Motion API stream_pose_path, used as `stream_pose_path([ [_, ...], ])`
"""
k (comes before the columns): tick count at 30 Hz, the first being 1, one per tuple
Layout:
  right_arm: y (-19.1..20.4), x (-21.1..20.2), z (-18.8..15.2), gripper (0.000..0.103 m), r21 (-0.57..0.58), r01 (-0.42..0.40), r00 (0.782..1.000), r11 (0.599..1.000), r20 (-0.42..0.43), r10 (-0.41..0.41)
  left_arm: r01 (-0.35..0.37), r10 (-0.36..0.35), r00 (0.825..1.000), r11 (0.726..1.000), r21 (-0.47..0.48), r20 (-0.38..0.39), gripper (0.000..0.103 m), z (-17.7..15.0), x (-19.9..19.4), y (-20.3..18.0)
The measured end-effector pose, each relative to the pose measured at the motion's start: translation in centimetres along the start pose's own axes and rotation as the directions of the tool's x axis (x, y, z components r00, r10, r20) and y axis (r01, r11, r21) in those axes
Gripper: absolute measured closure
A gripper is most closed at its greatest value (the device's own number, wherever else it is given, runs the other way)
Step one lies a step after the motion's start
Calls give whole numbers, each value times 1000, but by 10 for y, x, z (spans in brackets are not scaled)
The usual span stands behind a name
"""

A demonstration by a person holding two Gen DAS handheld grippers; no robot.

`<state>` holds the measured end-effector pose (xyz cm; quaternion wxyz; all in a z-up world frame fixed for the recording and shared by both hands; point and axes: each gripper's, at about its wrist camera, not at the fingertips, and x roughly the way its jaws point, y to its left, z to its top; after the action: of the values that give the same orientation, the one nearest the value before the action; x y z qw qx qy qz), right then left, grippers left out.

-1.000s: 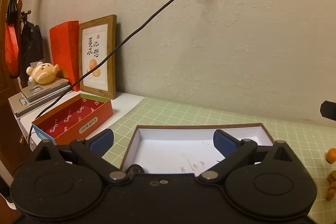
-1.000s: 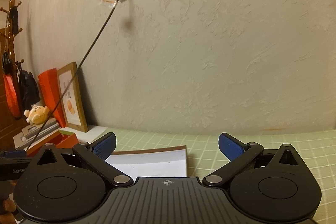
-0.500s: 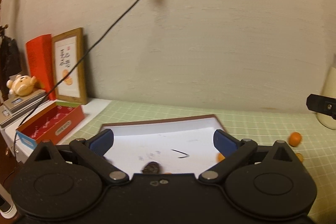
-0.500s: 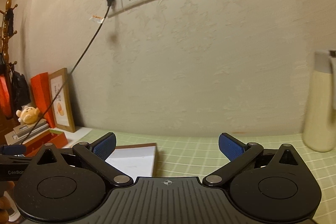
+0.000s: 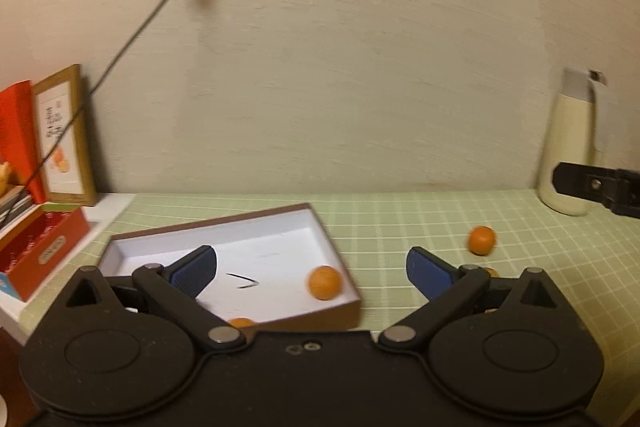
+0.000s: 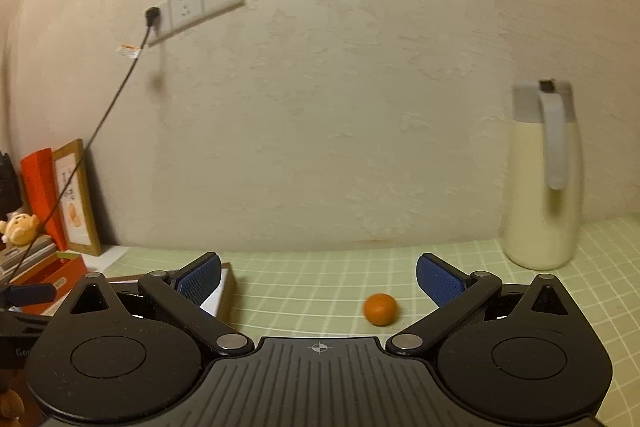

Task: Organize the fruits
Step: 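Move both open tools back toward the carrot pieces on the table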

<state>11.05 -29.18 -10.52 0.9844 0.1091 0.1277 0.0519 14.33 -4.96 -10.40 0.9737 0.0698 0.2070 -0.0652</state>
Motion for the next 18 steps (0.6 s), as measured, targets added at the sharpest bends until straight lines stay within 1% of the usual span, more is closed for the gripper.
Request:
stream_pose_path([
  [6,-19,-5,-5,0,12,43,999,999,-12,-42,66,-65,998,996,60,-18,9,-11,12,-32],
  [8,-26,-6,-6,0,18,62,998,998,-15,-62,93,-91,995,993,77,-29,12,-15,18,-41],
  [15,-47,-10,-11,0,41,110,993,993,-35,-108,155,-147,986,982,111,-77,17,-24,37,-70],
  [17,-51,-11,-12,0,40,122,992,992,-35,-120,174,-163,982,977,122,-93,25,-27,44,-79],
  [18,-53,-11,-13,0,43,124,992,991,-36,-122,184,-172,980,975,126,-103,26,-29,47,-82],
])
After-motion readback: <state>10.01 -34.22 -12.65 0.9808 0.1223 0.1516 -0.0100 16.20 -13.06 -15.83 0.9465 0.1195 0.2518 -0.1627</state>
